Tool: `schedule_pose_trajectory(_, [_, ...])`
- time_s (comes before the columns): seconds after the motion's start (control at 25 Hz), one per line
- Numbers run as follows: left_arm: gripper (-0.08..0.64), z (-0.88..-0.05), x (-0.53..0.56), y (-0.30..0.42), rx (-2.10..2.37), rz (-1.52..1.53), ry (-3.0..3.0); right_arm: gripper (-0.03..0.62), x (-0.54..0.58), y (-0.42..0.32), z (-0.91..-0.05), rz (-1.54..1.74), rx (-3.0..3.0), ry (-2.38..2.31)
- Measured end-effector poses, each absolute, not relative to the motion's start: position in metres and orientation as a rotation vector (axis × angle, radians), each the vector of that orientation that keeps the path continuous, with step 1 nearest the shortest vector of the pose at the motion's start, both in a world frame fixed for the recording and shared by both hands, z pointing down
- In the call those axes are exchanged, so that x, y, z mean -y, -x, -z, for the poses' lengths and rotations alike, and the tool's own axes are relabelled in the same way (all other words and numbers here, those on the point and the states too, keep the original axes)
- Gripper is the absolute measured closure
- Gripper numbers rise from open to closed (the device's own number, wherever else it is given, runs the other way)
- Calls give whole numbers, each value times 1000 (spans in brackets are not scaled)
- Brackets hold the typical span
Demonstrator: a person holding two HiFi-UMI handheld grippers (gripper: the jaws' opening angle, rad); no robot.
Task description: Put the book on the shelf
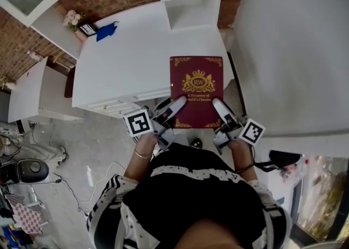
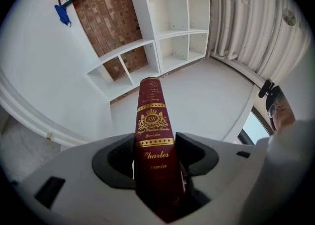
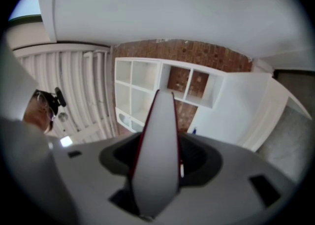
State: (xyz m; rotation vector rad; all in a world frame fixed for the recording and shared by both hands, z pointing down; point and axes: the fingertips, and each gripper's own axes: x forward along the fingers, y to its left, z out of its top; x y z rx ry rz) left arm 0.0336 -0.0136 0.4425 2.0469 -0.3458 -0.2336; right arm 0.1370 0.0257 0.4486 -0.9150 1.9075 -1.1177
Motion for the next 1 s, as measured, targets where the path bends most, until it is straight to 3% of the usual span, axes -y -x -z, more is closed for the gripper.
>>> schedule_pose_trajectory(1.0, [291, -450, 57, -50, 310, 242, -2052, 342, 15, -154, -452, 1097, -1889, 953])
